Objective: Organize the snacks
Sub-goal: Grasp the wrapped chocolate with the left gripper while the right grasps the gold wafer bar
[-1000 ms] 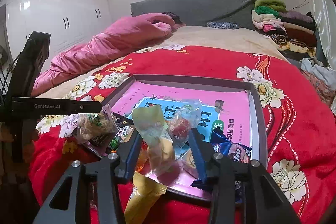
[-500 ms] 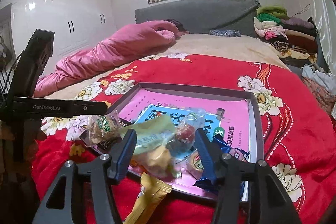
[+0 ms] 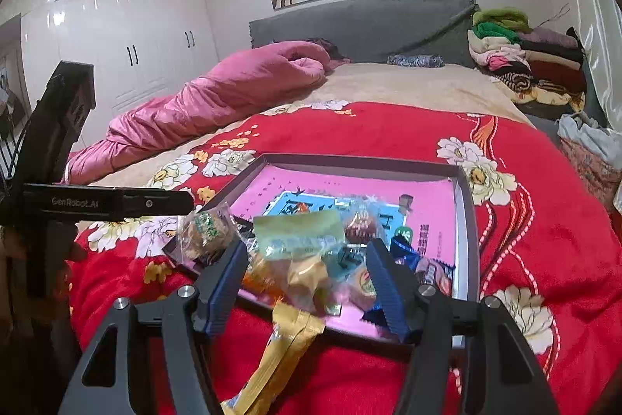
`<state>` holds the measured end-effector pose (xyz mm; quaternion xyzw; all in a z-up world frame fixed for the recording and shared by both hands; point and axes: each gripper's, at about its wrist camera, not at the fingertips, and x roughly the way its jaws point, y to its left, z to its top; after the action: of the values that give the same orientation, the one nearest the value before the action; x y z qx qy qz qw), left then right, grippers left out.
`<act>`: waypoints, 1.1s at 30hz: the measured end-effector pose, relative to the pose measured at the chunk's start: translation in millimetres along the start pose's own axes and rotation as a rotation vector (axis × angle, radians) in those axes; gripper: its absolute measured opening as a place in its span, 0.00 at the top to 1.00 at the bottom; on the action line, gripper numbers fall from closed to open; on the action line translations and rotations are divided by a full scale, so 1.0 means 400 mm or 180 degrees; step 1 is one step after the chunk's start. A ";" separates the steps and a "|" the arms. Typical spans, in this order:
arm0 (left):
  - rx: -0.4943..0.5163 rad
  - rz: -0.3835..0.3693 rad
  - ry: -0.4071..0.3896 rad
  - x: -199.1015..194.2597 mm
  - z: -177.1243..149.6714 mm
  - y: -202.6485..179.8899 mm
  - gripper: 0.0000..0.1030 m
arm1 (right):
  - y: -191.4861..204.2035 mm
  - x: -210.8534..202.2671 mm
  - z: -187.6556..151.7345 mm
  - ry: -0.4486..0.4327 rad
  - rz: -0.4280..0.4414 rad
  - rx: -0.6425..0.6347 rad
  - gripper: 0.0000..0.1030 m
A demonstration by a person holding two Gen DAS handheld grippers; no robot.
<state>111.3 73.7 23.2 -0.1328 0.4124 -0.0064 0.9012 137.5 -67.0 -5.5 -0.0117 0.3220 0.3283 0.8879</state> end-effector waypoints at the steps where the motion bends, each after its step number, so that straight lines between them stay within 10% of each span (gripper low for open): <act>1: 0.0011 -0.0005 0.0014 -0.003 -0.005 -0.002 0.27 | 0.001 -0.004 -0.003 0.0010 0.0013 0.0012 0.38; 33: 0.0508 -0.0242 0.0813 0.041 -0.218 -0.088 0.28 | 0.049 0.026 -0.153 0.1071 0.0168 0.0318 0.47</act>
<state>60.6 17.4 -34.7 -0.0744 0.5165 -0.0902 0.8482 97.5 -60.0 -56.5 -0.0138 0.4821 0.3285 0.8121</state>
